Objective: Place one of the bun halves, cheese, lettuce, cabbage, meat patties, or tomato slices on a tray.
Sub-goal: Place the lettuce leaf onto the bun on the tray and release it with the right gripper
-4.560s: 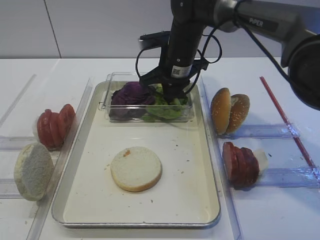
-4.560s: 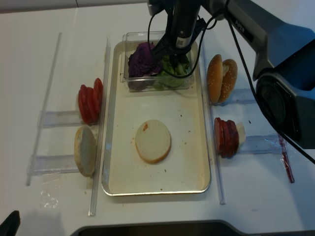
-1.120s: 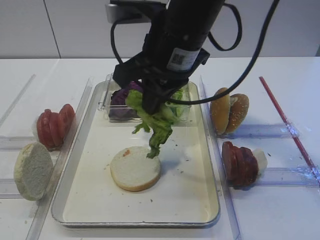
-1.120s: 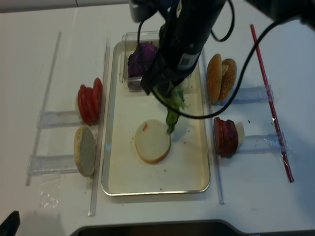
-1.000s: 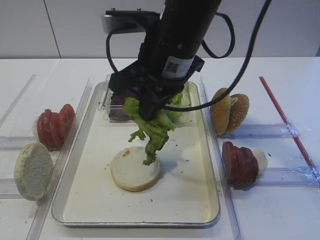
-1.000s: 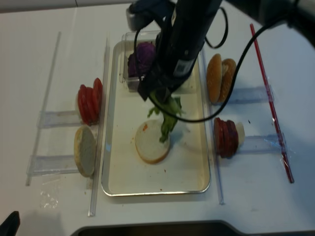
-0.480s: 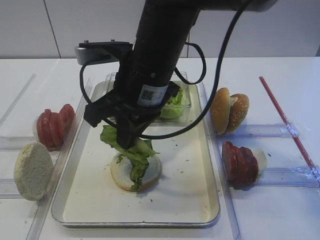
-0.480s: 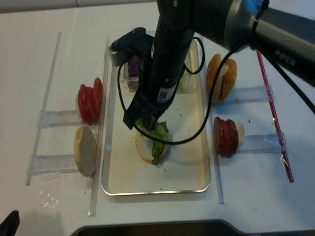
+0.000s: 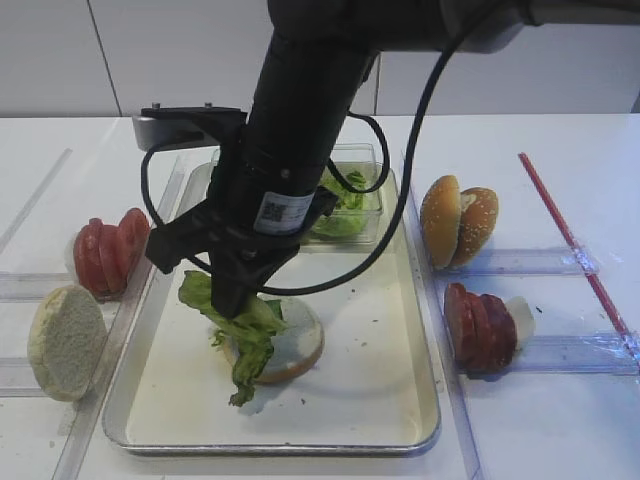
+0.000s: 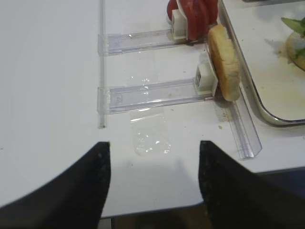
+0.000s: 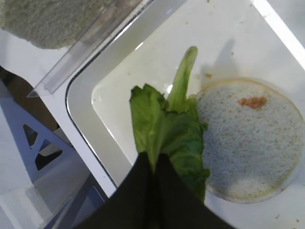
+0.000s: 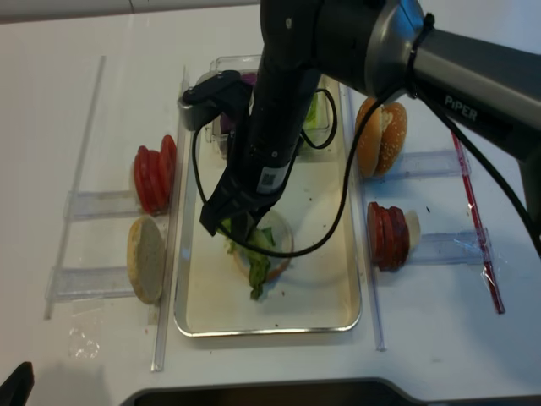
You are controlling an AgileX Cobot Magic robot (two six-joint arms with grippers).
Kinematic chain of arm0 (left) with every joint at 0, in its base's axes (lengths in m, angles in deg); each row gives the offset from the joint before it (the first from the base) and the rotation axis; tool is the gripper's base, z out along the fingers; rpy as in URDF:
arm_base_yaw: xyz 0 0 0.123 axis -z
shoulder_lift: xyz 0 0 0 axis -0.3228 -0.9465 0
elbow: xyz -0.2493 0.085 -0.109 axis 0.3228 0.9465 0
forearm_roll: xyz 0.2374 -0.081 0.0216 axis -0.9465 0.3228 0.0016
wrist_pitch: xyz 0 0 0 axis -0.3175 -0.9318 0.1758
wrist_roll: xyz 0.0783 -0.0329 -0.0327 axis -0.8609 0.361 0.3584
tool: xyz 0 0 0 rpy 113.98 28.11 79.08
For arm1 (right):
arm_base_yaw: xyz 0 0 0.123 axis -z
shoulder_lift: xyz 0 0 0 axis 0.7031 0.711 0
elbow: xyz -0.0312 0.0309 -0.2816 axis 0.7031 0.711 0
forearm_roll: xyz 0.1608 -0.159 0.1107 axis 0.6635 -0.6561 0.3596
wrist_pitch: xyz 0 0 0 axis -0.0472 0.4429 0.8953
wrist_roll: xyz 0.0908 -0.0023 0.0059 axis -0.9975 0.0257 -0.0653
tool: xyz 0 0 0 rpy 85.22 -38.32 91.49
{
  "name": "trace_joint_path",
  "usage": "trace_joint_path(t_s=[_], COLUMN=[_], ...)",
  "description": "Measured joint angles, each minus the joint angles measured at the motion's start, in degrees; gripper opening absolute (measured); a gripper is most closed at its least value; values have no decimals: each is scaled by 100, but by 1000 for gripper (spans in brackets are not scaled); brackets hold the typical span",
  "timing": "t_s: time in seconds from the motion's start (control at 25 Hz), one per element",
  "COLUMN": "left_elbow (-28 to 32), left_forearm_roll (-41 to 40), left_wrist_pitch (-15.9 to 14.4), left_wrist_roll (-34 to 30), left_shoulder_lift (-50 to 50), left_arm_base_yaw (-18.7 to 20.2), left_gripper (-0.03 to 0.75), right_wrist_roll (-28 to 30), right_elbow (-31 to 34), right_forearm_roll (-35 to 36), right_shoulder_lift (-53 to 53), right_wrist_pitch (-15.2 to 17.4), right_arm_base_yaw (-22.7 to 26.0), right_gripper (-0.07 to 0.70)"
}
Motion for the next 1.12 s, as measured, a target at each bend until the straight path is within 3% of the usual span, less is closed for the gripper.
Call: trace_joint_path(t_s=[0.4,0.76,0.92,1.12], left_elbow=[0,0,0,0], left_forearm_roll=[0,0,0,0], left_wrist_pitch=[0,0,0,0], left_wrist_roll=[0,0,0,0], left_shoulder_lift=[0,0,0,0], left_arm_base_yaw=[0,0,0,0], left_gripper=[417,417,417,417], right_wrist_roll=[-94,-146,-155,-319], right_elbow=[0,0,0,0], right_forearm_roll=[-781,-983,-1029,-1260], right_shoulder_lift=[218,224,224,224], right_wrist_pitch=[-27,-207,-221,-292], right_arm_base_yaw=[-43,-43,-43,-43], right_gripper=[50,65,178,401])
